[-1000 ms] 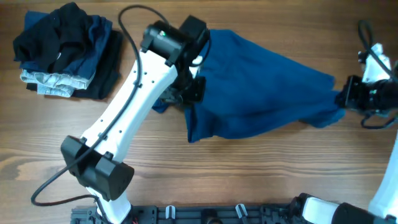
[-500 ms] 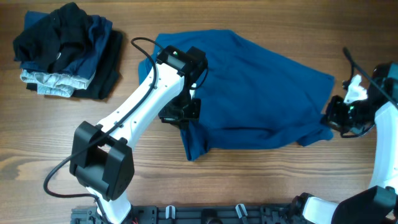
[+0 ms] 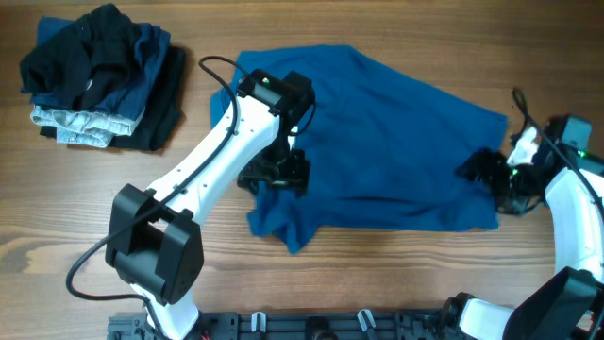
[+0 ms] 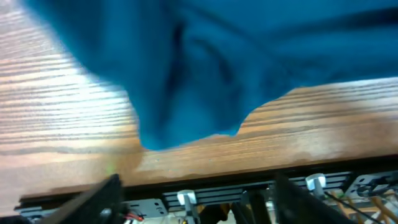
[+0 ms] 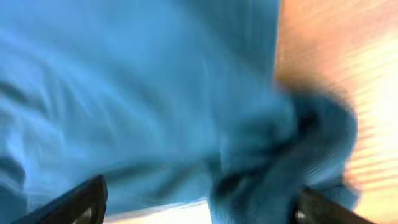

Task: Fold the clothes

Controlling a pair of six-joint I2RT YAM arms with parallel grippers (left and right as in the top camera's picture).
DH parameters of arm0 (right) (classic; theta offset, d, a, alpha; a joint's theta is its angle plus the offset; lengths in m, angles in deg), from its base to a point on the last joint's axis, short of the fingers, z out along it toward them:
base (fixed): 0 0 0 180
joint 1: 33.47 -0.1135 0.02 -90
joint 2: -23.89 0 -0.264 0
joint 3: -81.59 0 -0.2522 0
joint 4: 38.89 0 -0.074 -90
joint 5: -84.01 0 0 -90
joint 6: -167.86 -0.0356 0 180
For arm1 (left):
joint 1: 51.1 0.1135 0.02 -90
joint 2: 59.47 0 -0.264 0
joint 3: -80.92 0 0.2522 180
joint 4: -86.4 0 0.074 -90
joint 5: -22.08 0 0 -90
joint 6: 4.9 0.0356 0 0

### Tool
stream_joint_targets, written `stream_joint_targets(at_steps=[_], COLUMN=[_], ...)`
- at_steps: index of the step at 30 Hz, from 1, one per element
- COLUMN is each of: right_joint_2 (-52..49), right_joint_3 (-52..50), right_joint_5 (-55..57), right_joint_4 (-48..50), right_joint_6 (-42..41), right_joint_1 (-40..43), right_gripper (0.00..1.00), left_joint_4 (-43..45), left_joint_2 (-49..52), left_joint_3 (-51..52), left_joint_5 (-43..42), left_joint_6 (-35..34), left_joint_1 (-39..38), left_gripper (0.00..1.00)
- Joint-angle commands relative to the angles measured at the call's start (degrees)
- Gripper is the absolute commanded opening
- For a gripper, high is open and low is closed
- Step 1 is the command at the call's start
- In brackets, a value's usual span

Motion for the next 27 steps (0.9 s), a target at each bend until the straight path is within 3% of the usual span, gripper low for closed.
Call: stream_joint_targets(at_steps=[1,2,5,10,16,24,27], right_joint_2=[0.26,0.26,0.17,-1.92,-13.57,-28.98,-32.33], right_joint_3=[0.46,0.46,0.46,0.46,0.46,0.46,0.48], right_joint_5=[0.44,1.18,5.01,10.86,9.68,7.5,6.14], right_joint_4=[9.35,12.28,20.68,31.8,43.54,58.62,62.86], right_joint_6=[-1.68,-1.62,-1.49,-1.42,-0.17,-0.07,-0.42], right_joint_1=[0.09,0.09,0.09,0.09,0.09,0.07,-0.24], right_gripper=[0.89,0.89,0.89,0.88,0.81,0.75,0.66], left_joint_4=[0.26,0.28,1.05,9.49,17.18,20.79,21.38], left_joint_2=[-3.34,-4.11,-7.06,-11.41,-11.41,-11.37,-11.37], left_joint_3=[-1.31,-1.86,-4.48,-6.86,-6.84,-6.84,-6.84], left_joint_5=[1.99,2.54,4.66,5.14,5.79,5.81,6.23], left_joint_6=[0.92,0.92,0.92,0.92,0.92,0.92,0.9], left_joint_1=[0.22,0.22,0.22,0.22,1.29,3.13,3.13], left_gripper=[0.95,1.0,1.0,1.0,1.0,1.0,1.0])
